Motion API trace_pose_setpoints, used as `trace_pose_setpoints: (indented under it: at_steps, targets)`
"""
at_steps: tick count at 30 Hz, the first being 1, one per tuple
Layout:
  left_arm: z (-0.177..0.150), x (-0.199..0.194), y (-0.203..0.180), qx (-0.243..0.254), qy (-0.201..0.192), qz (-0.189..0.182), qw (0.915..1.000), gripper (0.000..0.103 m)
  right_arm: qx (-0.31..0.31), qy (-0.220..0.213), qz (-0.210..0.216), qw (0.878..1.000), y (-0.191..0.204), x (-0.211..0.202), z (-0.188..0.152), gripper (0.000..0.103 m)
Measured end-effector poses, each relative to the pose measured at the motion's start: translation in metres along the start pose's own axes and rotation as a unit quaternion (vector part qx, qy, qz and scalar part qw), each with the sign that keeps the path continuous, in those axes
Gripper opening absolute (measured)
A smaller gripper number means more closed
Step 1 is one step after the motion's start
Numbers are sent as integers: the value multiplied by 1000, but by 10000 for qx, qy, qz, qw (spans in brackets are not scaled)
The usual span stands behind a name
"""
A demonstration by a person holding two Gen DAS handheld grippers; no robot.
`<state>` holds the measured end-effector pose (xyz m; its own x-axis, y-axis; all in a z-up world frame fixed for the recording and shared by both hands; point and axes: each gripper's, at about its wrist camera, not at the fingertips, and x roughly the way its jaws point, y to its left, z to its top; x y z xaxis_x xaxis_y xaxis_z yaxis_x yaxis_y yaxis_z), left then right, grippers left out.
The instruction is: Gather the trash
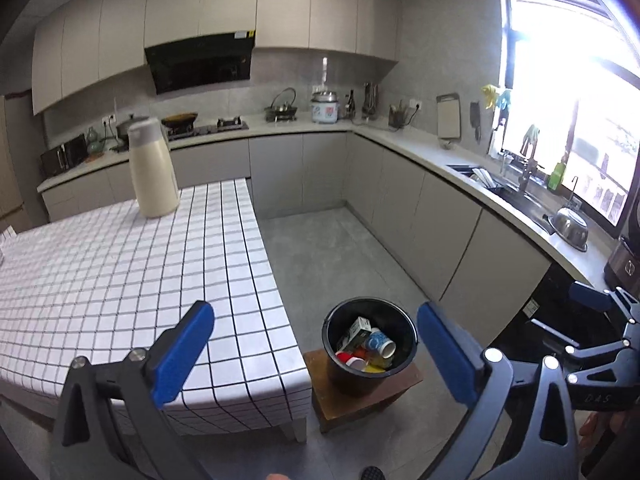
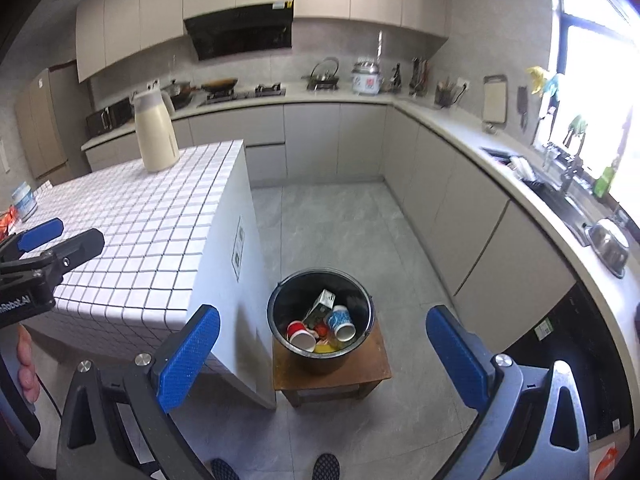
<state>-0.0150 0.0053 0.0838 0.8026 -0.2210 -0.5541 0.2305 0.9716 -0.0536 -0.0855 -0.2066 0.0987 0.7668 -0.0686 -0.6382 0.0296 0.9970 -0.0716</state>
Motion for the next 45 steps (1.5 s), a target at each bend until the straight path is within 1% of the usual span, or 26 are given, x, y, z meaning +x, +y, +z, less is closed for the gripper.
trace_pose_setpoints:
  at_steps: [4,11,19,45]
  targets:
    - [-1,-11,1,55,-168,-23,9998,102,34,-170,-61,9998,7,-21,0,103]
    - [-4,-22,7,-93,-294,-18,9995,102,61,-282,-126,9995,13,-34,0,103]
    - [-7,-21,5,-178,-233,-14,9996,102,-26,-218,-74,9997,15,-30,2,103]
    - [-6,-20,0,-129,-161,-10,9998,103,-97,-273,10,9996,18,-27,5,103]
